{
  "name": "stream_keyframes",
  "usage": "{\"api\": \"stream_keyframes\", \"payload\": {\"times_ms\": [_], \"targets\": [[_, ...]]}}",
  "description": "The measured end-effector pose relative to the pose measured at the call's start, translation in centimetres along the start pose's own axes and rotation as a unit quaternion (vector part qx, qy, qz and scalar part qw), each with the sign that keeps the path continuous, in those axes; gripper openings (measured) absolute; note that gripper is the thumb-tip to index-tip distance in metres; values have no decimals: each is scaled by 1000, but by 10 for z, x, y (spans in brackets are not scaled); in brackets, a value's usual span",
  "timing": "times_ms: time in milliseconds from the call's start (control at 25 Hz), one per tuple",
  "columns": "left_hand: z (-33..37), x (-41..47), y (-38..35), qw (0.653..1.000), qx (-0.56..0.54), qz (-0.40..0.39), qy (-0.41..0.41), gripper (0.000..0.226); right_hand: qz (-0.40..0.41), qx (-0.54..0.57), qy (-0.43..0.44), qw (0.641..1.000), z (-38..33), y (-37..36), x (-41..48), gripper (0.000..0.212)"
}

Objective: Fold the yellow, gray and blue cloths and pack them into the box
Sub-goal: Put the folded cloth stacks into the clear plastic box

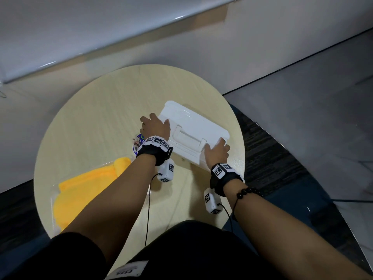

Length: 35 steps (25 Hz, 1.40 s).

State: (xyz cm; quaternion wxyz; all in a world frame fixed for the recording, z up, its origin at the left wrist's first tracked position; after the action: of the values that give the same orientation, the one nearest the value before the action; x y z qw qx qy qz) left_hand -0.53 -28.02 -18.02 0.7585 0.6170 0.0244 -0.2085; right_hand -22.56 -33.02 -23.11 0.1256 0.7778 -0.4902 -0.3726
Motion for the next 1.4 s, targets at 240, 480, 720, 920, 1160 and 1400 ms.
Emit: {"api": "stream_keyframes", "payload": {"times_ms": [240,480,720,920,1160,1400], "targets": [[-59,-20,93,994,-40,101,-3,48,-49,33,122,991,-51,-24,-45,69],[-195,-61,139,979,-106,137,111,55,-85,-25,252,964,-102,-77,-107,60],[-306,-90,144,955,-166,146,197,56,-114,-93,338,930,-123,-127,-178,50],[-355,-96,127,959,-133,117,222,56,-117,-248,385,881,-100,-155,-212,58],[-364,-84,105,964,-145,71,213,55,-90,-281,375,879,-100,-169,-223,66],[-373,-71,92,968,-114,64,212,56,-92,-322,370,866,-97,-174,-221,70]]}}
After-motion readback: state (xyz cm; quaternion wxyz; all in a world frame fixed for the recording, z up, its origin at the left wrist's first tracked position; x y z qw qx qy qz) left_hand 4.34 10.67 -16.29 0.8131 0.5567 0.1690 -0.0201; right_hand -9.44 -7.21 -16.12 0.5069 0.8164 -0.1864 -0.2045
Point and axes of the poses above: each hand's wrist, its own x-axis towards the middle knuckle, its own y-axis out of the back of the hand, z = x × y, the point moved 3 cm from there along x, towards the middle knuckle, and after that the axes turned 11 degrees about y, right-handed, at the moved point
